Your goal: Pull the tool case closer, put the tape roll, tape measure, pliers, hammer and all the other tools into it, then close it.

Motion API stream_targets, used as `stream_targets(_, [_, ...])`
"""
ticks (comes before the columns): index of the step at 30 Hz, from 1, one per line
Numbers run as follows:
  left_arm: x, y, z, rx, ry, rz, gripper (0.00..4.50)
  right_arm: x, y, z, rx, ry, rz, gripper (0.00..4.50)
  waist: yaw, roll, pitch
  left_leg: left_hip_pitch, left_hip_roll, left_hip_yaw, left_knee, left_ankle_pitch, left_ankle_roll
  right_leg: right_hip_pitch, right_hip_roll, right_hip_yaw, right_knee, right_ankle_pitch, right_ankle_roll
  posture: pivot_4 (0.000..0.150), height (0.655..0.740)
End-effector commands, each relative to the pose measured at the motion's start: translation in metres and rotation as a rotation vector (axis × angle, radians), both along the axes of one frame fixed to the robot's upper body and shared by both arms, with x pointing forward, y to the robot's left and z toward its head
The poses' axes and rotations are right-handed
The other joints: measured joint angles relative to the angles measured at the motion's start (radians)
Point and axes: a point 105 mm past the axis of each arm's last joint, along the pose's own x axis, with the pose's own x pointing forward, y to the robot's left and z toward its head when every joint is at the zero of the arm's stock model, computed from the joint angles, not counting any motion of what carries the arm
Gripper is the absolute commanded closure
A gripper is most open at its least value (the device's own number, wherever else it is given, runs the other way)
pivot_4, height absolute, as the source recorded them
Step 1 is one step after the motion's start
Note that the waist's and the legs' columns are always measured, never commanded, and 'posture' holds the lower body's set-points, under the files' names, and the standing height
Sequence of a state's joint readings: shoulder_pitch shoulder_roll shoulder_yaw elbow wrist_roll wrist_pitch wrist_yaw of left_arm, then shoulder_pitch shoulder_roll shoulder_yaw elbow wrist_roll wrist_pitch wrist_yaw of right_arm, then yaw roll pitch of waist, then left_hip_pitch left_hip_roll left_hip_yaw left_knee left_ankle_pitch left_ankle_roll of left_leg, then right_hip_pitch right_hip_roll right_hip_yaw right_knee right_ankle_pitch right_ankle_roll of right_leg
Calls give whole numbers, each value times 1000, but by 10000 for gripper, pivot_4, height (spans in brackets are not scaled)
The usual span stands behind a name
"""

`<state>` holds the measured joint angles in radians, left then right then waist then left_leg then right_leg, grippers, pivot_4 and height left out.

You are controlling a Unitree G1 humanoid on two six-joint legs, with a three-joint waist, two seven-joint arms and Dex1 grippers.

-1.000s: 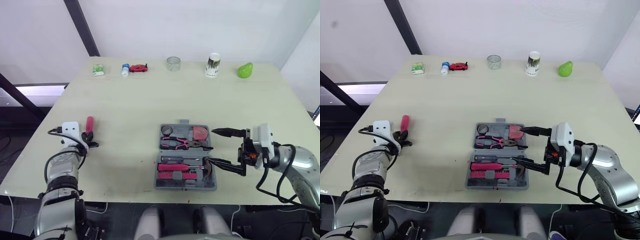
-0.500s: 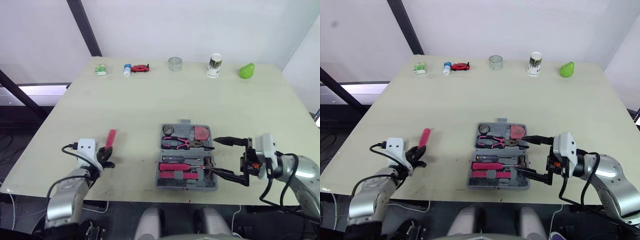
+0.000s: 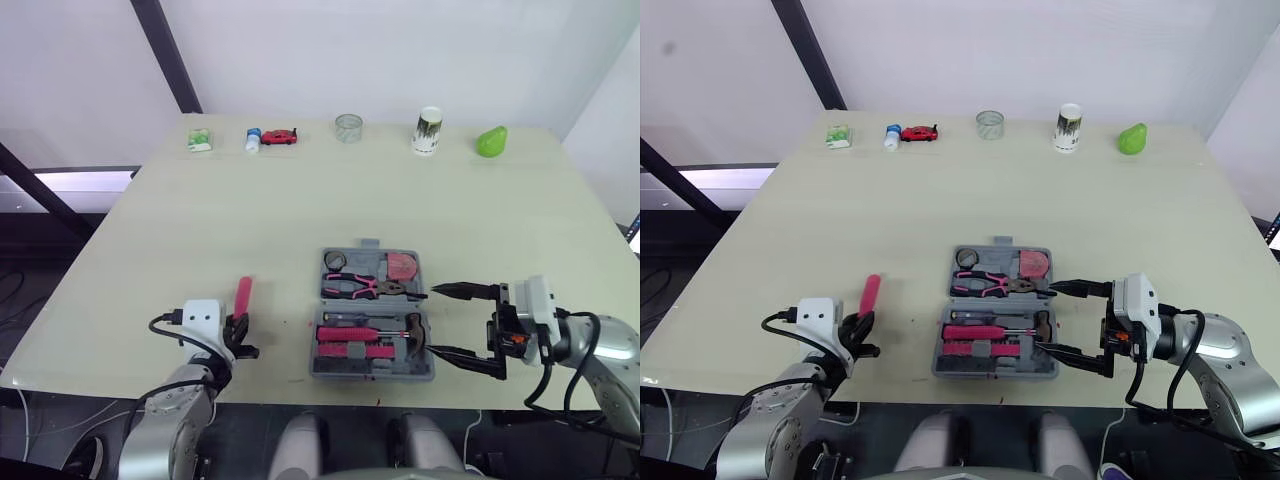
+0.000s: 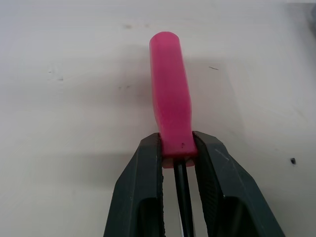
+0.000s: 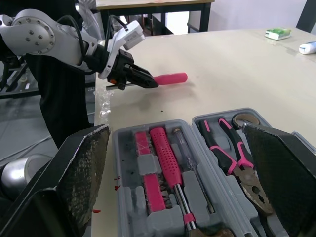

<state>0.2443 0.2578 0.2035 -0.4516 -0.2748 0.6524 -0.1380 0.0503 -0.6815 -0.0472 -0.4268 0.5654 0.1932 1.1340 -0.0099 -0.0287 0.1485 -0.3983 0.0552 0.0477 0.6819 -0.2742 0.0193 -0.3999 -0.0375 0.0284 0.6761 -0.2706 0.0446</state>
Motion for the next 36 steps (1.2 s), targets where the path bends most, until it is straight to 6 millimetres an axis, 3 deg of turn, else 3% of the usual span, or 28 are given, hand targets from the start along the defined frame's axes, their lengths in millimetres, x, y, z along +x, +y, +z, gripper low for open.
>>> stream_targets(1, [0,-3,6,1,-26,-5,40675,-4,4,4,9,-36,20,0,0,0,0,0,0,0,0,0,0,0,0,0,0,0,0,1500,7400])
stream_targets(5, [-2,-1,7,-29,-38,5,40675,-3,5,5,-1,-51,14,0,-1,0,0,0,0,0,0,0,0,0,0,0,0,0,0,1500,7400])
stream_targets(14, [1,-1,19,-35,-88,-17,1019,-4,6,5,5,-52,3,0,0,0,0,0,0,0,0,0,0,0,0,0,0,0,0,1500,7400])
stream_targets(20, [-4,-11,32,-38,-111,-86,372,-2,4,2,-10,-61,-21,0,-1,0,0,0,0,0,0,0,0,0,0,0,0,0,0,1500,7400])
stream_targets(24, [8,-4,47,30,-137,-218,372,1,7,3,-5,-67,-25,0,1,0,0,0,1,-1,0,0,0,0,1,0,0,-2,-4,1500,7400])
stream_targets(29, [18,6,62,134,-165,-511,372,0,8,1,-3,-67,-32,0,-1,2,2,0,0,1,0,0,0,0,1,0,-1,-2,-4,1500,7400])
stream_targets(36, [28,5,70,213,-188,-1004,372,3,12,-1,12,-81,-40,0,6,5,4,0,1,1,-1,0,0,0,1,-1,-3,-2,-4,1500,7400])
